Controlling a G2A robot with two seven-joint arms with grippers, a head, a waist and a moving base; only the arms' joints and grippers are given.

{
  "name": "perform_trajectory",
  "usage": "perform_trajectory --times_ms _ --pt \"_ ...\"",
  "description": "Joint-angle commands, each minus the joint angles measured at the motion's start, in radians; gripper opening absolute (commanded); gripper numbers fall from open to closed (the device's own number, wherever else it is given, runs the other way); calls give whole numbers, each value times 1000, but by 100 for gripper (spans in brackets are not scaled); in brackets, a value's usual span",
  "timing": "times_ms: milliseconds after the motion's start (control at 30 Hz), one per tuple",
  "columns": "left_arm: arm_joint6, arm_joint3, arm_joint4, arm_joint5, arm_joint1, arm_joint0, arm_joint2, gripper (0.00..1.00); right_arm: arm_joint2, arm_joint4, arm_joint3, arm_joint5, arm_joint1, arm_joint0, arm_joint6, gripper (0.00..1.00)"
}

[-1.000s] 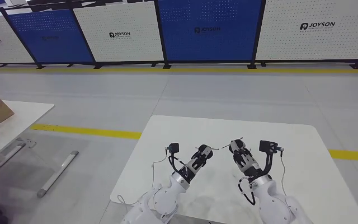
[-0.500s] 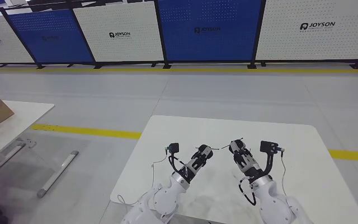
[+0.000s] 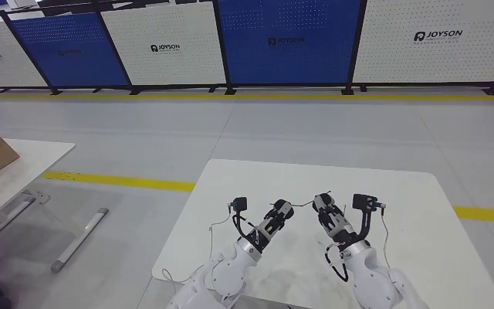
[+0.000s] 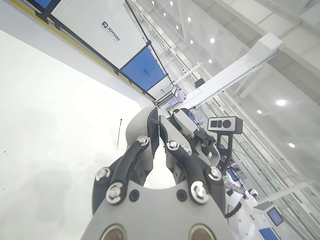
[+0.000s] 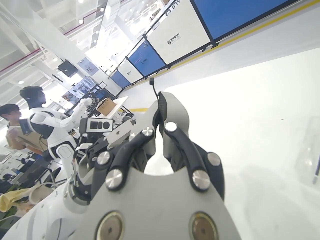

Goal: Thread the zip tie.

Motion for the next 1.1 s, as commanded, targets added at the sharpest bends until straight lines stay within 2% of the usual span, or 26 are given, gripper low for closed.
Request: perform_trajectory --times_ms 0,367,600,733,933,1067 --pt "0 0 0 0 0 0 0 0 -2 2 5 -1 -2 2 1 0" --pt "0 0 0 0 0 0 0 0 -20 4 27 -15 -10 11 -5 0" --pt "0 0 0 0 0 0 0 0 -15 19 22 -43 -13 4 -17 0" --pt "22 -5 -38 35 -4 0 -3 0 -8 15 20 -47 -13 1 -14 0" --pt "5 -9 -88 30 -7 0 -4 0 -5 12 25 -54 -14 1 -5 0" --pt "-3 -11 -77 31 -7 1 -6 0 -1 10 24 -51 -15 2 -6 0"
